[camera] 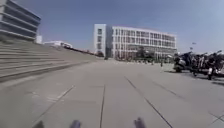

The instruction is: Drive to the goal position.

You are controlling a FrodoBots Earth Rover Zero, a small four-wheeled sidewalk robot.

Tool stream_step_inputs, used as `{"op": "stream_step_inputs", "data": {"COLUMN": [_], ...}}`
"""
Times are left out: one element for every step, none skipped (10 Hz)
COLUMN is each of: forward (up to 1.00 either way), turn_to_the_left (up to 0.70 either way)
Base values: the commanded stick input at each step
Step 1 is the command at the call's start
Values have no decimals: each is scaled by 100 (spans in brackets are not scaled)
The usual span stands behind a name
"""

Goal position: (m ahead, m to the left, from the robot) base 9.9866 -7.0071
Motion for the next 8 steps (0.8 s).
{"op": "stream_step_inputs", "data": {"forward": [70, 70, 70, 70, 70, 70, 70, 70], "turn_to_the_left": [0, 0, 0, 0, -11, -29, -23, -8]}}
